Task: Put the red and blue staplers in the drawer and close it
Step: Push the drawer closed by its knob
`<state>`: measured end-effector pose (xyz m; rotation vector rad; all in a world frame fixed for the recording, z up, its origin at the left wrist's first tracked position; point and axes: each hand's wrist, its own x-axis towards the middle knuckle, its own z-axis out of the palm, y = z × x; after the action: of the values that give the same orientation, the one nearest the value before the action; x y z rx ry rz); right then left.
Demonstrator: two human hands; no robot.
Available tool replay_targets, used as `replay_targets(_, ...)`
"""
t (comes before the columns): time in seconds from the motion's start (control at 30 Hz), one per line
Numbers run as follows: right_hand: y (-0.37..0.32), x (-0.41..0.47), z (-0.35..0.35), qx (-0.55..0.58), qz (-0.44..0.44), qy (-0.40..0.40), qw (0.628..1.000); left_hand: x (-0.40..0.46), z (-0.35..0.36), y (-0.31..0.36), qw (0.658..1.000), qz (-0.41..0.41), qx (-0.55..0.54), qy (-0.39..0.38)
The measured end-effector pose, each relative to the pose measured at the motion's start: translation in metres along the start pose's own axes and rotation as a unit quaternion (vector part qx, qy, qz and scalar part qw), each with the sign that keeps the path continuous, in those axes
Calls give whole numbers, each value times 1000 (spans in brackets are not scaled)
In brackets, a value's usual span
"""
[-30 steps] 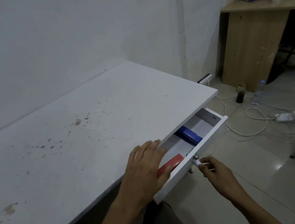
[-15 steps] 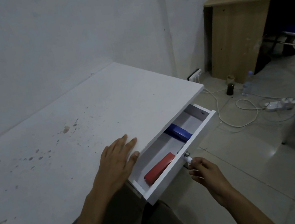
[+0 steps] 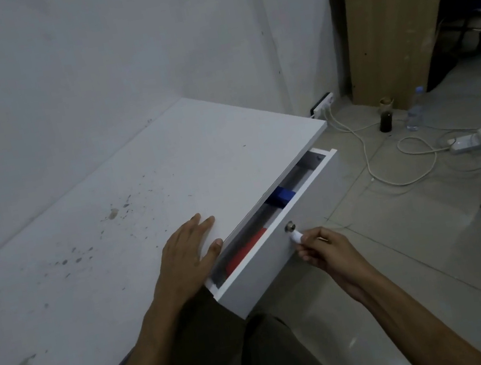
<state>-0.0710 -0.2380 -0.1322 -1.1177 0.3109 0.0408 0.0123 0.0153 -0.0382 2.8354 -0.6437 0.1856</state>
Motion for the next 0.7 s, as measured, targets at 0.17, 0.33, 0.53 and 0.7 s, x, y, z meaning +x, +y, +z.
replay_targets(0.17,7,15,6,95,48,-37,994,0,0,1,1000,-11,12,-2)
replay_targets(0.33,5,33,6,167,61,-102,979,0,-2,2,1000,-11,6,-3)
replay_targets(0.53,-1,53,17,207,86,-132,966,2,1,-1,1000,-14,20,-2)
replay_targets(0.7,-10,69,40,148,89,-143,975,2,1,0,1000,-19,19,1)
